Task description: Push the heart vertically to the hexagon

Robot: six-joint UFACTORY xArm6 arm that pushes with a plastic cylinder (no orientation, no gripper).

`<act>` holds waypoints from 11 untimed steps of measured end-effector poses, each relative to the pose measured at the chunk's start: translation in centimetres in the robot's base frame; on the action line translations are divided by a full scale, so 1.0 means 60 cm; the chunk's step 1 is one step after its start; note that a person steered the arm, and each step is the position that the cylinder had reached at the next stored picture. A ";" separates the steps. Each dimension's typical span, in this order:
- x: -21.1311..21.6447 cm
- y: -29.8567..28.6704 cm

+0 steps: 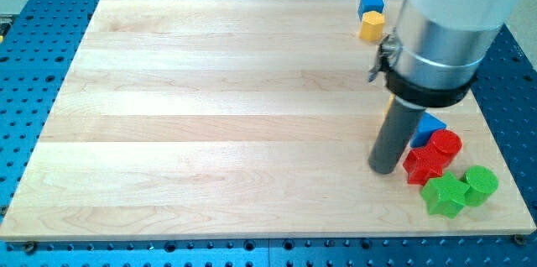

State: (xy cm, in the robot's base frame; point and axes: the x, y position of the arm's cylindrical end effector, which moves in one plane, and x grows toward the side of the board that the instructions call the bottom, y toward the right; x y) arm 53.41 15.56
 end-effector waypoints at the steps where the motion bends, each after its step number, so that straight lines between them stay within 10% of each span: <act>1: -0.052 0.014; 4: -0.244 0.085; 6: -0.214 0.190; 11: -0.246 0.072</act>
